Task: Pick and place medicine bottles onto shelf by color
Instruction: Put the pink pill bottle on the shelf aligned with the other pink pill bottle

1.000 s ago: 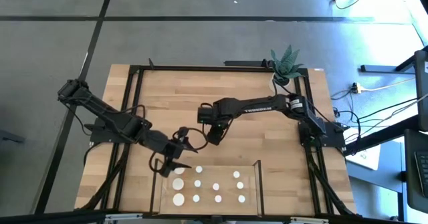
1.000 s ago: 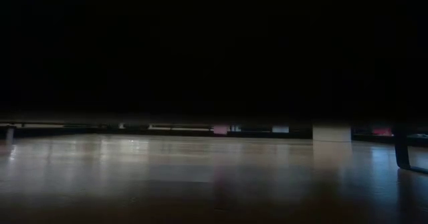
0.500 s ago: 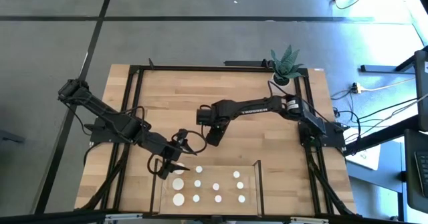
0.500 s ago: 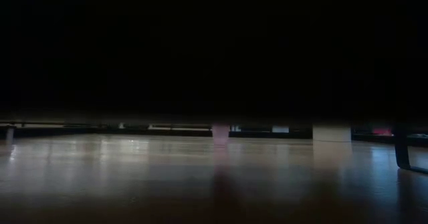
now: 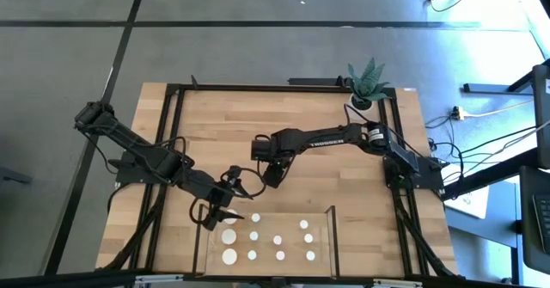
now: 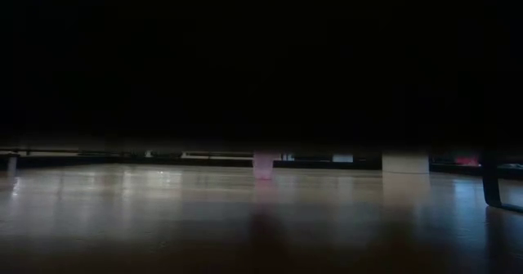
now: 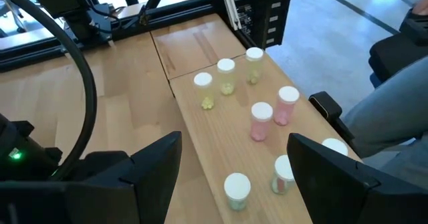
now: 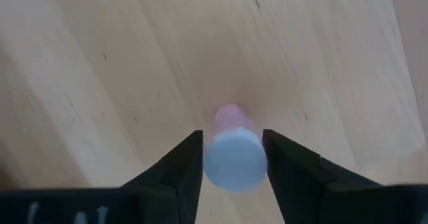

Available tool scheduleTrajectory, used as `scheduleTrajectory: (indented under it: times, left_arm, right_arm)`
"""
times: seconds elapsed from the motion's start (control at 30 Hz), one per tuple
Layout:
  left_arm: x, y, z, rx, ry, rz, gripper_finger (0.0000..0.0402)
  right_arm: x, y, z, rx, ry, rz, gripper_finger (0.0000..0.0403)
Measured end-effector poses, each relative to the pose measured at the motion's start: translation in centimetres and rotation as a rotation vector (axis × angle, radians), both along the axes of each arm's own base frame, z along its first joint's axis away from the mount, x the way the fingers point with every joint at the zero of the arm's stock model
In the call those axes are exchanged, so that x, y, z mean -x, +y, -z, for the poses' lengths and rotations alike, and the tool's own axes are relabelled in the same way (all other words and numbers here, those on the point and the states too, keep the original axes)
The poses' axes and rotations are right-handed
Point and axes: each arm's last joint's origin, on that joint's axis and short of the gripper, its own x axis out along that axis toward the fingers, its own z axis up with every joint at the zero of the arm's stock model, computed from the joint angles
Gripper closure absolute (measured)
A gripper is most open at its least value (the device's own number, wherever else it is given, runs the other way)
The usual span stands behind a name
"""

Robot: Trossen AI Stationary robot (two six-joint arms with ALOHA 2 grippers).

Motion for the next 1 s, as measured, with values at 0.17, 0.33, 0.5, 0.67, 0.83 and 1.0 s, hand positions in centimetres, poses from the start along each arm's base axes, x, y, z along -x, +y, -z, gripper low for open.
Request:
scheduleTrajectory:
  times: [0.17,0.33,0.5,0.67,0.83,1.0]
  left_arm:
    - [0.0,0.0,0.0,0.000,0.000,0.000,0.0137]
    - [0.0,0.0,0.0,0.000,0.000,0.000,0.0137]
    - [0.0,0.0,0.0,0.000,0.000,0.000,0.0137]
    - [0.0,0.0,0.0,0.004,0.002,-0.003,0.0137]
    - [0.0,0.0,0.0,0.027,0.009,-0.016,0.0137]
    - [0.0,0.0,0.0,0.050,0.016,-0.036,0.0137]
  right_arm:
    - [0.0,0.0,0.0,0.000,-0.003,0.000,0.0215]
    - [0.0,0.0,0.0,0.001,-0.003,-0.006,0.0177]
    - [0.0,-0.2,0.0,-0.006,0.000,0.006,0.0157]
    - [0.3,-0.1,-0.6,-0.023,0.030,0.000,0.0156]
    - [0.3,0.1,-2.3,0.035,0.037,-0.005,0.0156]
    - [0.5,0.9,-4.9,0.123,0.033,-0.017,0.0156]
